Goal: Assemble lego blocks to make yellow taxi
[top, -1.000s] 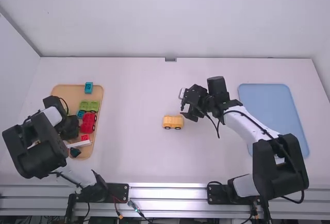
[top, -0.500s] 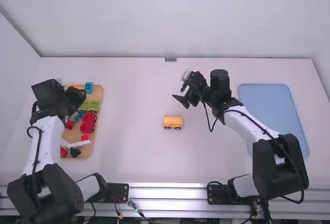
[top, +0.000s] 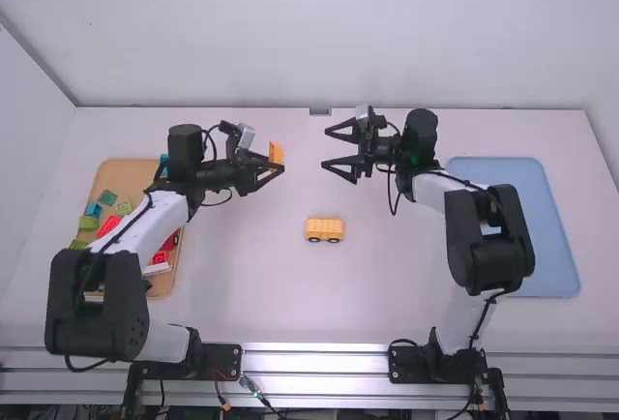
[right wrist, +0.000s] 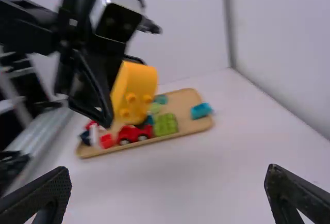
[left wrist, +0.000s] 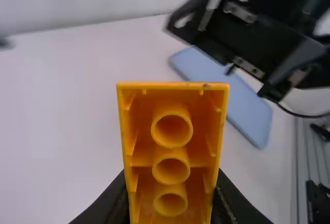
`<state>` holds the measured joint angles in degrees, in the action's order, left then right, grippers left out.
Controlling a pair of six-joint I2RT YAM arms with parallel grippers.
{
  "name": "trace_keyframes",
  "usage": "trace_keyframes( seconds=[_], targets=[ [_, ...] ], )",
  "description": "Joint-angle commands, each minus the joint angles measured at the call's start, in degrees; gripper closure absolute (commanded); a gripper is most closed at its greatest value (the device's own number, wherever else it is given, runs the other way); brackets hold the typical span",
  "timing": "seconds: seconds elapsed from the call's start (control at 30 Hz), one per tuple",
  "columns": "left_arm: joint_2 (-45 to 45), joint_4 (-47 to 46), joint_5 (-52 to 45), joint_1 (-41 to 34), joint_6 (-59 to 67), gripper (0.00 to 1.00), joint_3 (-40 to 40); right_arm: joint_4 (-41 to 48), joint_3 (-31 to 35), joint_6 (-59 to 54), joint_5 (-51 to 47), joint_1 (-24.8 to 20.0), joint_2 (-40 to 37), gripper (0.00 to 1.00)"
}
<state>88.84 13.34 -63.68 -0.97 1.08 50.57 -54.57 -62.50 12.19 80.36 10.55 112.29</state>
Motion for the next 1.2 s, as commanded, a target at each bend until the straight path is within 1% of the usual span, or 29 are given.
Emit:
trace_keyframes(
  seconds=[0.0, 0.07, 0.2, 0.27, 0.33, 0.43, 0.53, 0.57, 0.6, 0.63, 0.67, 0.7, 0.73, 0.77, 0.83, 0.9, 1.0, 1.03, 1.17],
  targets=[
    [3.50, 4.00, -9.16, -1.16, 1.25, 0.90, -0.37, -0.52, -3.37, 9.33, 8.92, 0.98, 1.92, 0.00],
    [6.40, 9.44, -12.46, -1.79, 0.04, 0.90, -0.37, -0.52, -4.00, 9.01, 8.83, 1.77, 2.54, 0.00],
    [10.82, 18.29, -13.35, -2.71, -4.04, 0.90, -0.37, -0.74, -4.09, 9.05, 8.81, 3.80, 2.36, 0.00],
    [11.72, 20.31, -13.70, -3.02, -4.83, 0.89, -0.37, -0.74, -4.09, 10.01, 8.74, 4.44, 2.25, 0.01],
    [12.02, 21.24, -13.90, -3.15, -4.92, 0.89, -0.37, -0.72, -4.09, 13.73, 7.23, 5.40, 2.25, 0.04],
    [12.00, 21.68, -14.25, -3.41, -4.85, 0.88, -0.37, -0.57, -4.07, 15.06, 5.49, 6.38, 2.27, 0.08],
    [12.00, 22.62, -16.65, -3.58, -4.20, 0.89, -0.37, -0.50, -4.07, 15.04, 4.26, 7.02, 2.27, 0.11],
    [12.00, 23.37, -17.59, -3.48, -4.35, 0.89, -0.37, -0.52, -4.07, 14.99, 3.61, 7.26, 2.27, 0.14],
    [12.00, 23.43, -17.75, -3.45, -4.28, 0.89, -0.37, -0.52, -4.07, 15.02, 3.50, 7.26, 2.27, 0.14],
    [12.00, 23.67, -17.75, -3.61, -4.28, 0.89, -0.37, -0.55, -4.07, 15.02, 3.10, 7.26, 2.27, 0.18],
    [12.00, 23.69, -17.73, -3.65, -4.28, 0.89, -0.37, -0.57, -4.07, 14.97, 3.15, 7.28, 2.27, 0.20],
    [12.00, 23.82, -17.81, -3.43, -4.28, 0.89, -0.37, -0.57, -4.07, 14.80, 2.95, 7.65, 2.27, 0.26],
    [12.00, 23.82, -17.79, -3.43, -4.28, 0.89, -0.37, -0.55, -4.07, 14.84, 2.60, 7.78, 2.27, 0.29],
    [12.00, 23.80, -17.77, -3.65, -4.28, 0.89, -0.37, -0.52, -4.07, 14.88, 2.14, 7.85, 2.27, 0.36],
    [12.00, 23.78, -17.79, -3.69, -4.28, 0.89, -0.37, -0.55, -4.07, 14.78, 2.12, 7.82, 2.27, 0.43],
    [12.00, 23.63, -17.97, -3.89, -4.28, 0.89, -0.37, -0.55, -4.07, 14.64, 2.08, 7.85, 2.27, 0.48],
    [12.00, 23.61, -17.92, -3.89, -4.31, 0.89, -0.37, -0.57, -4.07, 14.38, 2.08, 8.61, 2.27, 0.51],
    [12.00, 23.61, -17.84, -3.91, -4.28, 0.89, -0.37, -0.57, -4.07, 14.27, 2.08, 8.76, 2.27, 0.53],
    [12.00, 23.69, -17.77, -3.91, -4.31, 0.89, -0.37, -0.50, -4.07, 13.51, 2.14, 8.74, 2.27, 0.58]
  ],
)
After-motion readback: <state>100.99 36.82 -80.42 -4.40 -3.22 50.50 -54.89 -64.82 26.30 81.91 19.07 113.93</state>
